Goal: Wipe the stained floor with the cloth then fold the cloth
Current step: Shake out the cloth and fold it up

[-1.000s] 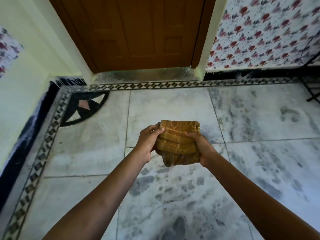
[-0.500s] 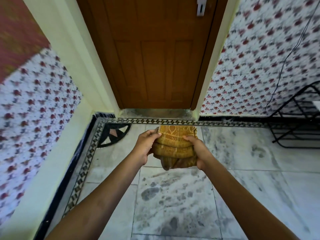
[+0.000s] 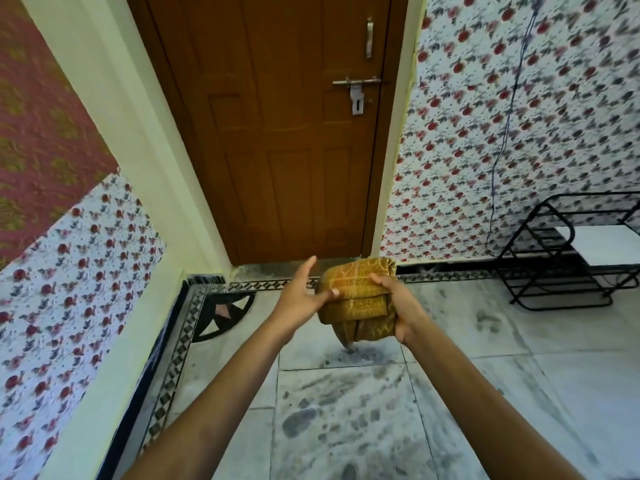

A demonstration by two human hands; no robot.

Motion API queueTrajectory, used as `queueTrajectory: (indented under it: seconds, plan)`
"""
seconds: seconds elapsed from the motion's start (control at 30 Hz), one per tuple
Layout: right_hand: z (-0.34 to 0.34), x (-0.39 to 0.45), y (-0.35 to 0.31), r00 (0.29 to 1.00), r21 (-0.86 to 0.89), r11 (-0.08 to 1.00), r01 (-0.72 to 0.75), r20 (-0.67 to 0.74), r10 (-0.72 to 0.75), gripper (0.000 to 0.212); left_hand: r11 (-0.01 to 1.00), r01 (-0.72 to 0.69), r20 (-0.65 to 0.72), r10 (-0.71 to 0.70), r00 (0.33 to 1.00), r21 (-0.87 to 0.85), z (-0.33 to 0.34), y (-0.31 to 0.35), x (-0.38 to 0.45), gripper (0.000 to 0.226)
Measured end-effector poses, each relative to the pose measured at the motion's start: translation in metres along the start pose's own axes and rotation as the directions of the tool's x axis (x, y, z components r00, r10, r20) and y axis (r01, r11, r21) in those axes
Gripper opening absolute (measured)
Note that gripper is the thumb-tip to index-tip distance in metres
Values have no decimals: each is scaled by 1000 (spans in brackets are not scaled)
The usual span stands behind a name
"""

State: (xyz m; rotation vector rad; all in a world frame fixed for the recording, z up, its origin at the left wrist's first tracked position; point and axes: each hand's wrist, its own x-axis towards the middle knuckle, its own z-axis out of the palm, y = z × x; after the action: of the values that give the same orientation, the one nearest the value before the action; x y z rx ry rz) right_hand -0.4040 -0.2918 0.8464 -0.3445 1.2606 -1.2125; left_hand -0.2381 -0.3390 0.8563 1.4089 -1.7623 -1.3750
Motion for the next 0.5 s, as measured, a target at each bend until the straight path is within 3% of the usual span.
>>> queueTrajectory:
  seconds: [0.13,0.2,0.37,0.5]
  plan:
    - [-13,-11,-13,1000,-6,1000,16,15,-16,39,948,-265,141,242,960,179,27,18,-15,62]
    - [-24,-17,-21,998,23,1000,13,64,-14,45,899,-345,138,318,938,270,42,28,-20,55]
    - [-58,-27,-40,987,-40,995,90,141,-84,55,871,-389,-9,410,912,299,69,47,-23,34]
    - [-82,-32,-51,978,-198,976,90,204,-48,38,880,-367,-103,413,905,303,80,66,-28,17]
